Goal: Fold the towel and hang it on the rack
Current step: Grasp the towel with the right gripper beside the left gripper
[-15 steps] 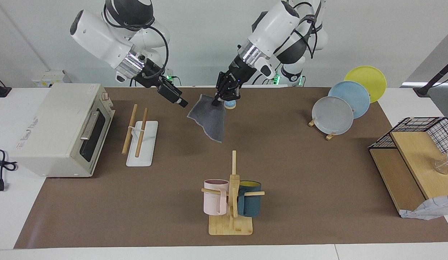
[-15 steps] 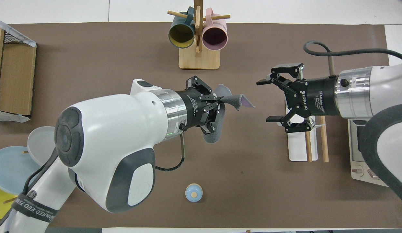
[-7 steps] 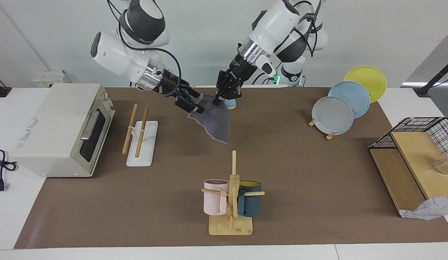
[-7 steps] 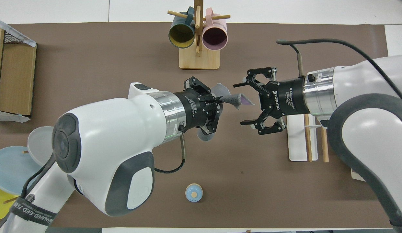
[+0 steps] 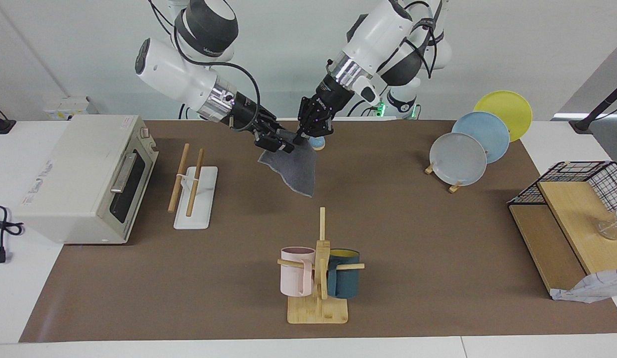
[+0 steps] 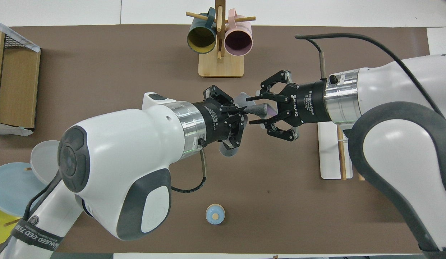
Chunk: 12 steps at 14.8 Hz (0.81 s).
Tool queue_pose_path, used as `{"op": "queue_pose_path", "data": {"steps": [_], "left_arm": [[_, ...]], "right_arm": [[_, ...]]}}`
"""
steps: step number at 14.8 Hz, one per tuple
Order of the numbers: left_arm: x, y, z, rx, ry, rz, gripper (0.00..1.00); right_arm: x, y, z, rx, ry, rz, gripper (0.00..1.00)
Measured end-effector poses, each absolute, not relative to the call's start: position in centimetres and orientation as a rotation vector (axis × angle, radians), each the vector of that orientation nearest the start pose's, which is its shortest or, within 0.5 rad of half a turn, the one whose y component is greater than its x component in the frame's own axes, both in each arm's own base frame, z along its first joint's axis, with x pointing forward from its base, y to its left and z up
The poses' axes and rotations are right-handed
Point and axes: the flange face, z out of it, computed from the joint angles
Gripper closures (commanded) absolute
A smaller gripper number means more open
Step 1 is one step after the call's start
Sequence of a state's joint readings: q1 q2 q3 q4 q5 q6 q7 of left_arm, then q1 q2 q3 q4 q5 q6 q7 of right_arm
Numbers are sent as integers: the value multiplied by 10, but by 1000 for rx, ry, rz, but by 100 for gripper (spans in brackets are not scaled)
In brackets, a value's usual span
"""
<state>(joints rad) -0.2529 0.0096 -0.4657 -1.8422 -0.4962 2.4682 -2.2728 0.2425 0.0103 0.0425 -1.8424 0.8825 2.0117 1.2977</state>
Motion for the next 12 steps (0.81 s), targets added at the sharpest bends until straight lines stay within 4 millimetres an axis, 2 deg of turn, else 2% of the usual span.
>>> {"op": "queue_pose_path", "data": {"steps": [7, 8, 9, 12], "left_arm": [[461, -400, 584, 1475, 1980, -490, 100], [461, -400, 584, 1474, 1980, -490, 84], [461, -400, 584, 1476, 1979, -489, 2], [461, -400, 582, 1497, 1966, -480, 0]], "right_arm": [[552, 209, 548, -1886, 1459, 594, 100], [552, 209, 548, -1888, 1455, 592, 100], [552, 209, 548, -1890, 1452, 591, 100], [552, 209, 548, -1898, 1441, 585, 100]]}}
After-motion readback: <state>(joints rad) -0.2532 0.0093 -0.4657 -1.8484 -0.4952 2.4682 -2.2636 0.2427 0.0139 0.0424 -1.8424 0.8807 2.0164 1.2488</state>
